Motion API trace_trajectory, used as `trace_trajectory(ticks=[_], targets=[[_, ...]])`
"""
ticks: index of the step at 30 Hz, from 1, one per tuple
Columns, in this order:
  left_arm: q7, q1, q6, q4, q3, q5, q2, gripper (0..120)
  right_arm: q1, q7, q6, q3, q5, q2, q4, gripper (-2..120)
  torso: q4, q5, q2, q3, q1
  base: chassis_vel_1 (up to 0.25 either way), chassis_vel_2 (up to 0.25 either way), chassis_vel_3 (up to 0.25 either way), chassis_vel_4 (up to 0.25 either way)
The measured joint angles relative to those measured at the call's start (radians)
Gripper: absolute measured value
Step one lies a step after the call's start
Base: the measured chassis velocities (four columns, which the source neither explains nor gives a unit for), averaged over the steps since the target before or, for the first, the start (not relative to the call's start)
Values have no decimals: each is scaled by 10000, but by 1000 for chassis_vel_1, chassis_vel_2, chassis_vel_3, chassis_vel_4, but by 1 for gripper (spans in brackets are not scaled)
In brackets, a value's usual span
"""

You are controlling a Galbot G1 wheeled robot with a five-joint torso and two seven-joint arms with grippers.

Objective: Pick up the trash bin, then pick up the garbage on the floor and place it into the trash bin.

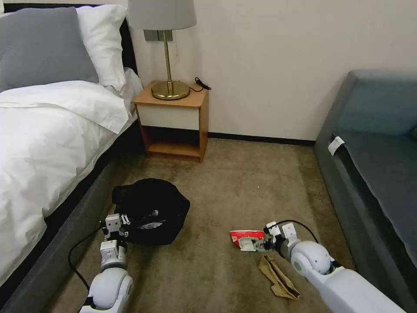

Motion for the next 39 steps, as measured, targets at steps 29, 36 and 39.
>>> trace_trajectory(ticks=[29, 36, 39], targets=[[37, 328, -89, 59, 184, 346, -304, 3, -703, -489, 1113, 215, -1660, 699, -2238, 100, -1, 1, 0, 1, 0, 0, 0, 0, 0], [37, 386, -140, 56, 162, 347, -317, 3, -597, -736, 1399, 230, -1873, 804, -2592, 83, 0, 0, 1, 1, 0, 0, 0, 0, 0], [37, 415, -194, 62, 147, 348, -359, 3, -662, -981, 1688, 274, -2056, 841, -2698, 68, 0, 0, 1, 1, 0, 0, 0, 0, 0]])
